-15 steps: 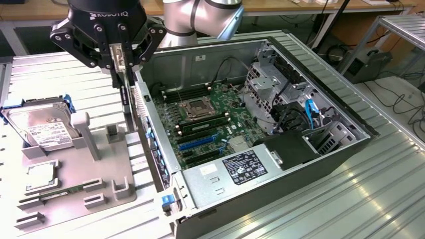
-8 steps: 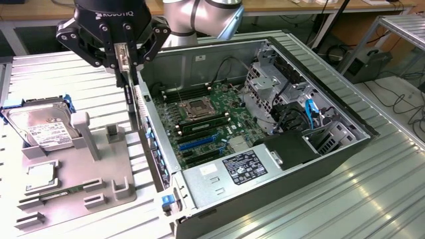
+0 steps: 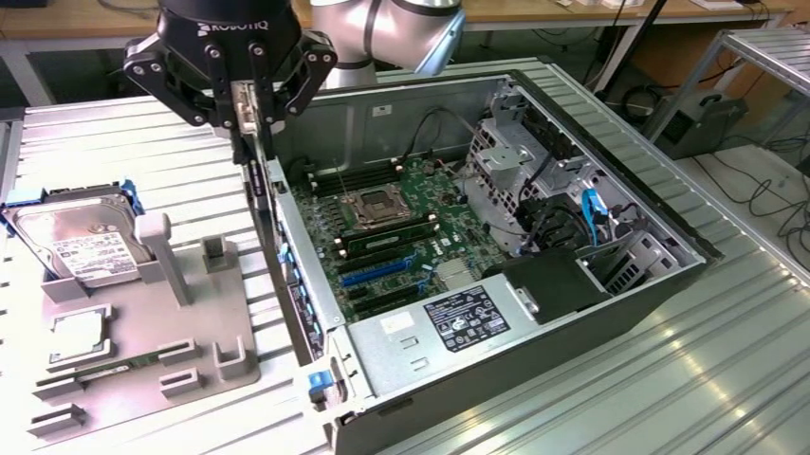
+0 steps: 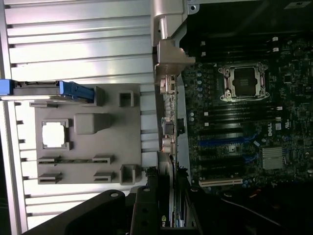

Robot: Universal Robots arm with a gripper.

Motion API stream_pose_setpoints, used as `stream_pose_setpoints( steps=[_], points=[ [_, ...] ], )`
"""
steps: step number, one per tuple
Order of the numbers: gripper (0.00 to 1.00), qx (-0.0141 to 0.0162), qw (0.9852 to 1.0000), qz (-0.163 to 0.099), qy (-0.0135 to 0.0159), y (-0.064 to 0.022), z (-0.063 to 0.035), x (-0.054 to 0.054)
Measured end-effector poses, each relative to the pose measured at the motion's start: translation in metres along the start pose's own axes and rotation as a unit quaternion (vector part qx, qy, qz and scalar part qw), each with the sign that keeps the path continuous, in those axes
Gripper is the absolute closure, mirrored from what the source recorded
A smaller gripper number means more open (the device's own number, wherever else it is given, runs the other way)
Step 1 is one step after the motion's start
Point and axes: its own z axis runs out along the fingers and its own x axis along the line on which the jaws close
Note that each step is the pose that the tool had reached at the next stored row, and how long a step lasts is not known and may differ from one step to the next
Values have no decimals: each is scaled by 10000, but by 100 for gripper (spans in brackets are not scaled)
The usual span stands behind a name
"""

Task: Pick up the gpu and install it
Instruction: 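Pick up the gpu and move the gpu toward the slot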

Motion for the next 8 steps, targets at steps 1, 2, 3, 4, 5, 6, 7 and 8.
stream_pose_setpoints(
  steps=[1, 2, 3, 4, 5, 6, 7, 8],
  points=[
    [74, 0, 10000, 0, 0, 1, 1, -12],
    [74, 1, 10000, 0, 0, 2, 1, -27],
    [74, 1, 10000, 0, 0, 3, 1, -42],
    [74, 1, 10000, 0, 0, 4, 1, -53],
    [74, 1, 10000, 0, 0, 5, 2, -63],
    [74, 1, 10000, 0, 0, 6, 2, -77],
    [74, 1, 10000, 0, 0, 7, 2, -87],
    [74, 1, 10000, 0, 0, 7, 2, -96]
  ],
)
